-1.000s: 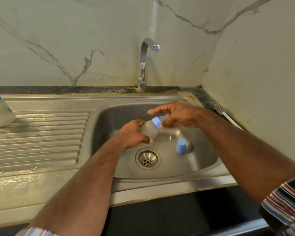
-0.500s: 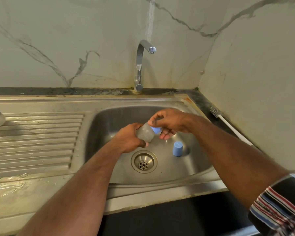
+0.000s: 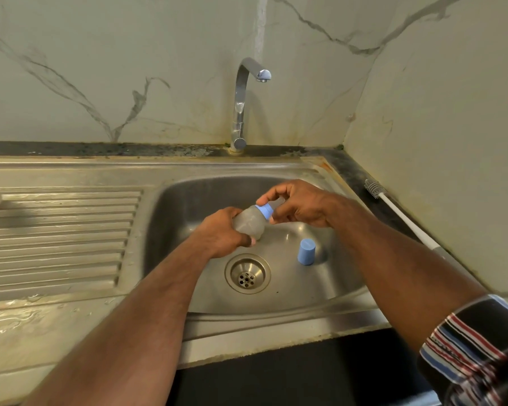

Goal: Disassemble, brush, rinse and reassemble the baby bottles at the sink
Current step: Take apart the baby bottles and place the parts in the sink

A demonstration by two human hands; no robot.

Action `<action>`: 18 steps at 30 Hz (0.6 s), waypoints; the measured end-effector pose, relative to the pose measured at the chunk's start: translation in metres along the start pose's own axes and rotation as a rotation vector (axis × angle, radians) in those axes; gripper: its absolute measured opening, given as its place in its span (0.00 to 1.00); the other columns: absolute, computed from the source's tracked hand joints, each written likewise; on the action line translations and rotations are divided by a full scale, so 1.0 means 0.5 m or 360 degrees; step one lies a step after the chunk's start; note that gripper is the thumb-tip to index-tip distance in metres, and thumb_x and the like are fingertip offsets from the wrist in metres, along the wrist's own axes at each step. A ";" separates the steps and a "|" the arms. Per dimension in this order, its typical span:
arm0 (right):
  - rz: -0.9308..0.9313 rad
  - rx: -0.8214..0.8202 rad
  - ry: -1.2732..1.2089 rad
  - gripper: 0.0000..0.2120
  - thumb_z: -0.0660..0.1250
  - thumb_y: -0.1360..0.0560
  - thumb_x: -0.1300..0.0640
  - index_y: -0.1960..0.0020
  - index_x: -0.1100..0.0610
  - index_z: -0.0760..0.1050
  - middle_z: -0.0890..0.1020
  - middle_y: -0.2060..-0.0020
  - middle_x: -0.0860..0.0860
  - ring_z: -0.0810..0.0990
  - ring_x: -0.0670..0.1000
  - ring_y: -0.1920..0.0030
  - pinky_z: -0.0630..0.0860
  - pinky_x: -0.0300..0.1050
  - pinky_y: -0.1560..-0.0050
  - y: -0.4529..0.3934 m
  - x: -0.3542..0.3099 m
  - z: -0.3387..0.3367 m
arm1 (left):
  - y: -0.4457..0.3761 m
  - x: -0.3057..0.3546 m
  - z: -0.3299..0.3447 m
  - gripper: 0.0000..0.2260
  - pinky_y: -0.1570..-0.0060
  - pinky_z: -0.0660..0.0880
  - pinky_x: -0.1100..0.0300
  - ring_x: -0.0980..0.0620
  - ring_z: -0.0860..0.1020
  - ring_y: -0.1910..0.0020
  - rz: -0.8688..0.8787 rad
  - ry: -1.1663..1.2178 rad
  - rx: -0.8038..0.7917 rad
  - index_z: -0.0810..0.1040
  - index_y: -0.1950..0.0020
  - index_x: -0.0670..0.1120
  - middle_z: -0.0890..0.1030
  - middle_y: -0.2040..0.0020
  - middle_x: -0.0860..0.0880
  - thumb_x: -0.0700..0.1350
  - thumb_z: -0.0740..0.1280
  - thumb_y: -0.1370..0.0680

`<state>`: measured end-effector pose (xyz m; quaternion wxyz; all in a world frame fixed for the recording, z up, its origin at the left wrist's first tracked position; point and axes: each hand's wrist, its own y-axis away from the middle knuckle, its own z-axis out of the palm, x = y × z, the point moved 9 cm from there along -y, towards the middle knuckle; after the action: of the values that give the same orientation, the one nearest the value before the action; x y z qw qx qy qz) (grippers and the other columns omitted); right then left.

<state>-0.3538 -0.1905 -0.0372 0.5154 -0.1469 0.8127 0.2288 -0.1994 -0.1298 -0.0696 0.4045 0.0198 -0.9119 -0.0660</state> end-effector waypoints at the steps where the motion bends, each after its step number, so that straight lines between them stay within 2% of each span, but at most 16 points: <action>1: 0.0009 -0.0010 -0.0004 0.19 0.70 0.32 0.78 0.50 0.57 0.84 0.84 0.48 0.56 0.85 0.50 0.53 0.82 0.43 0.53 -0.004 0.003 0.002 | 0.000 -0.001 0.000 0.29 0.44 0.75 0.54 0.50 0.78 0.45 -0.0007 -0.0001 -0.0001 0.75 0.31 0.51 0.81 0.43 0.51 0.48 0.80 0.30; 5: 0.0080 -0.0059 0.0024 0.21 0.70 0.33 0.79 0.52 0.54 0.84 0.81 0.42 0.56 0.84 0.57 0.48 0.83 0.50 0.51 -0.018 0.025 0.007 | 0.004 0.000 0.001 0.28 0.43 0.77 0.52 0.49 0.79 0.47 -0.0039 -0.0046 -0.0034 0.75 0.32 0.50 0.81 0.45 0.50 0.49 0.79 0.30; 8: 0.0045 -0.0019 -0.0034 0.25 0.68 0.33 0.81 0.48 0.55 0.83 0.82 0.44 0.54 0.83 0.56 0.47 0.83 0.46 0.54 -0.020 0.029 -0.003 | 0.007 -0.007 0.010 0.24 0.44 0.79 0.51 0.51 0.79 0.49 -0.0093 0.0035 -0.0111 0.74 0.34 0.49 0.80 0.48 0.51 0.50 0.77 0.27; 10: 0.0010 0.0087 0.0053 0.26 0.68 0.33 0.80 0.47 0.54 0.83 0.84 0.47 0.52 0.83 0.53 0.48 0.82 0.42 0.55 -0.021 0.031 -0.028 | 0.012 -0.020 0.014 0.23 0.44 0.81 0.49 0.52 0.78 0.49 -0.0202 0.0172 -0.0148 0.69 0.35 0.51 0.77 0.46 0.51 0.53 0.75 0.25; 12: 0.0051 0.0116 0.0297 0.25 0.69 0.34 0.78 0.48 0.52 0.85 0.84 0.48 0.51 0.83 0.51 0.48 0.82 0.43 0.54 -0.023 0.040 -0.042 | 0.016 -0.025 0.012 0.25 0.45 0.82 0.50 0.52 0.78 0.49 -0.0262 0.0217 -0.0138 0.67 0.34 0.52 0.76 0.44 0.50 0.55 0.74 0.24; 15: 0.0125 0.0024 0.0837 0.24 0.71 0.33 0.71 0.45 0.48 0.84 0.84 0.47 0.50 0.84 0.50 0.48 0.83 0.46 0.48 -0.031 0.056 -0.031 | 0.014 -0.014 0.003 0.27 0.44 0.80 0.50 0.50 0.78 0.48 -0.0186 -0.0019 -0.0065 0.71 0.32 0.49 0.78 0.43 0.48 0.54 0.76 0.27; 18: 0.0138 0.0022 0.1173 0.23 0.76 0.32 0.65 0.40 0.50 0.79 0.81 0.46 0.49 0.83 0.52 0.49 0.83 0.49 0.51 -0.041 0.063 -0.017 | 0.013 -0.010 -0.008 0.30 0.44 0.76 0.53 0.48 0.77 0.44 -0.0151 -0.0209 0.0026 0.73 0.30 0.50 0.79 0.39 0.47 0.52 0.78 0.29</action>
<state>-0.3639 -0.2123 -0.0672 0.1791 -0.1814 0.9507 0.1767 -0.1930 -0.1231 -0.0699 0.3402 0.0618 -0.9350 -0.0788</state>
